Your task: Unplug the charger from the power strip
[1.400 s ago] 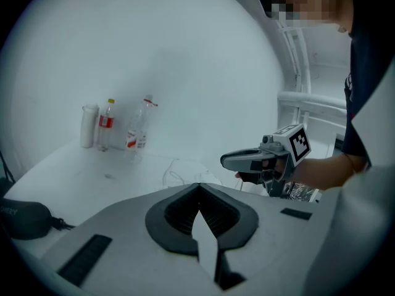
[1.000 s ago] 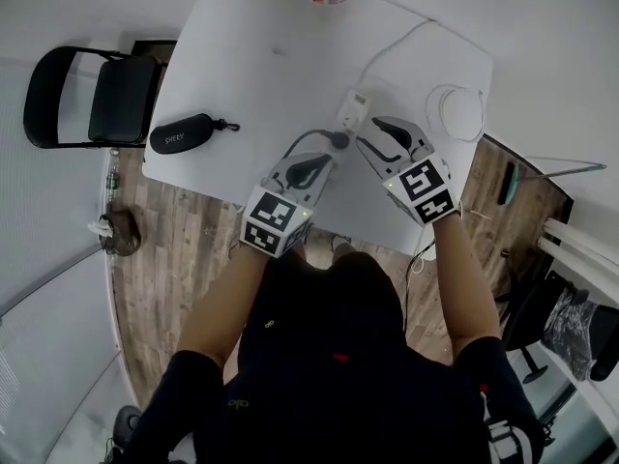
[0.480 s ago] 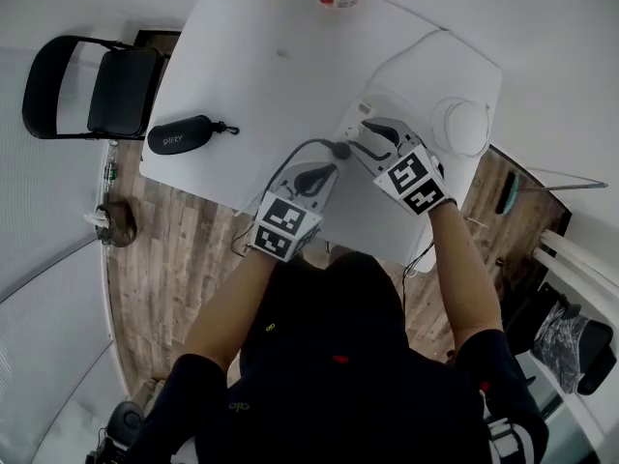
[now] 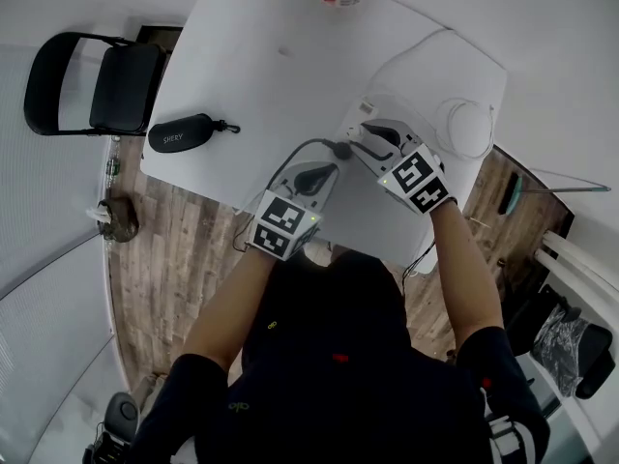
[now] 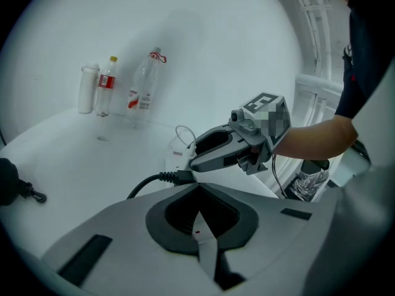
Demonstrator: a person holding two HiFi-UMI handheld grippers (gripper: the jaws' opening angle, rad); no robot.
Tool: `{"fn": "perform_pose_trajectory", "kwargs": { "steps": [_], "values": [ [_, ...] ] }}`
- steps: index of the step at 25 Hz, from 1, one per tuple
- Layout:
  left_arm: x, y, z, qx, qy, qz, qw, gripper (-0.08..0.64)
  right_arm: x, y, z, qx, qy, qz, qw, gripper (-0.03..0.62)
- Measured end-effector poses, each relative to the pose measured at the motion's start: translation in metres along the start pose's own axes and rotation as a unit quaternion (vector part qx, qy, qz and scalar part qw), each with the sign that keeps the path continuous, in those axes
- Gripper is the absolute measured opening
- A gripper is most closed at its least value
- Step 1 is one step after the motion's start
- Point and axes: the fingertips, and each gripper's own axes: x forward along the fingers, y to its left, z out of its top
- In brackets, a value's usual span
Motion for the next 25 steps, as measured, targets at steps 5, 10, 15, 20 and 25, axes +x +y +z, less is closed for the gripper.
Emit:
{"fn": "perform_pose_trajectory", "kwargs": {
  "steps": [5, 10, 15, 20, 25],
  "values": [
    [0.0006, -0.0010, -0.0030, -0.001, 0.005, -0.016, 0.9999, 0.020, -0.0001, 0.0013, 0.0007, -0.015, -0.003, -0.007, 1.000, 0.158],
    [0.0008, 0.0005, -0.0030, -0.006, 0.007, -0.014, 0.9999, 0.020, -0.0016, 0.0015, 0.0000, -0.020, -0.009, -0.013, 1.000, 0.156],
    [-0.0001, 0.0009, -0.0036, -0.008, 0.008, -0.014, 0.9998, 0.018, -0.0018, 0.0034, 0.0012, -0.030, -0.008, -0.028, 0.999, 0.155],
    [0.0003, 0.0010, -0.0031, -0.015, 0.007, -0.011, 0.9998, 0.018, -0.0031, 0.0030, -0.0017, -0.028, -0.005, -0.048, 0.998, 0.155],
    [0.0007, 0.0013, -0.0013, -0.018, 0.006, -0.007, 0.9998, 0.018, -0.0051, 0.0017, -0.0020, -0.001, -0.010, -0.044, 0.999, 0.155]
  ]
}}
